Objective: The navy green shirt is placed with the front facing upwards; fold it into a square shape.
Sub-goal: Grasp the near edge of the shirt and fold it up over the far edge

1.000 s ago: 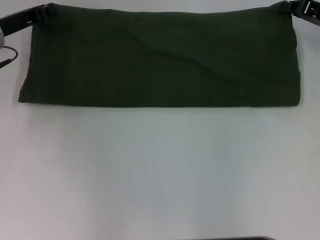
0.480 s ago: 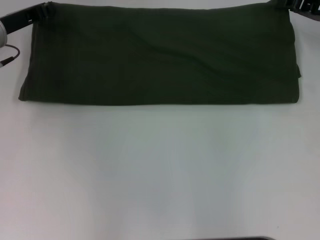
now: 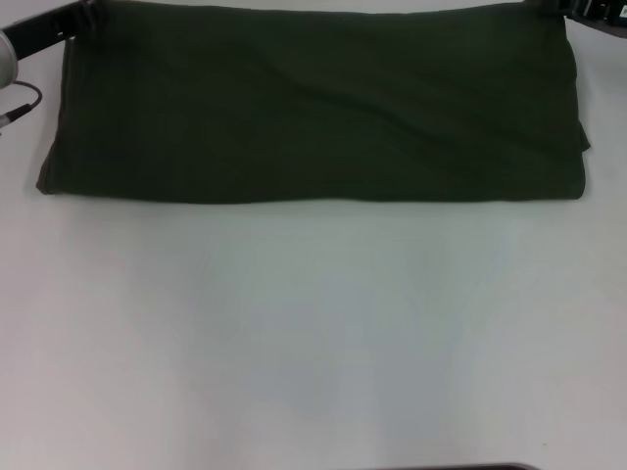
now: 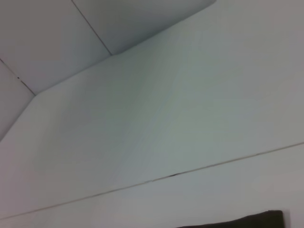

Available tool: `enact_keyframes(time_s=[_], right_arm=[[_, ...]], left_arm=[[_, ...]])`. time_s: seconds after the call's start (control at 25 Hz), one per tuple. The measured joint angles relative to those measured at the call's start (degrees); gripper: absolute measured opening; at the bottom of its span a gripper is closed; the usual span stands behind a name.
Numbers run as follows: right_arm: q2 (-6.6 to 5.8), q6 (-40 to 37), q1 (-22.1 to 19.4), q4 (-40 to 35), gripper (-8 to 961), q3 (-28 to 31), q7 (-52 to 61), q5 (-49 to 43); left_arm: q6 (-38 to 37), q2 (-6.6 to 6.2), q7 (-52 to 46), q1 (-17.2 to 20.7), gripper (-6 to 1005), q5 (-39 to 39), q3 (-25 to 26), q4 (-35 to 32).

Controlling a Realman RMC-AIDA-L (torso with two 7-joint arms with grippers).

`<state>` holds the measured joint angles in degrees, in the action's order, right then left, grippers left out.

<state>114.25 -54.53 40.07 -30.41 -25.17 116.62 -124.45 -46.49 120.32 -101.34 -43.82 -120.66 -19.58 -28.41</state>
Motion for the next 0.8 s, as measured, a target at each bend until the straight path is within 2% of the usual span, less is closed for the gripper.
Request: enact_keyframes(time_s=[0.8], right_arm=[[-0.61,0.2,1.3,-0.5,40,0.0,-0.1,0.0]], left_arm=[[0.1,-0.20,0.1,-0.6,-2,3.1,0.2,0.0]])
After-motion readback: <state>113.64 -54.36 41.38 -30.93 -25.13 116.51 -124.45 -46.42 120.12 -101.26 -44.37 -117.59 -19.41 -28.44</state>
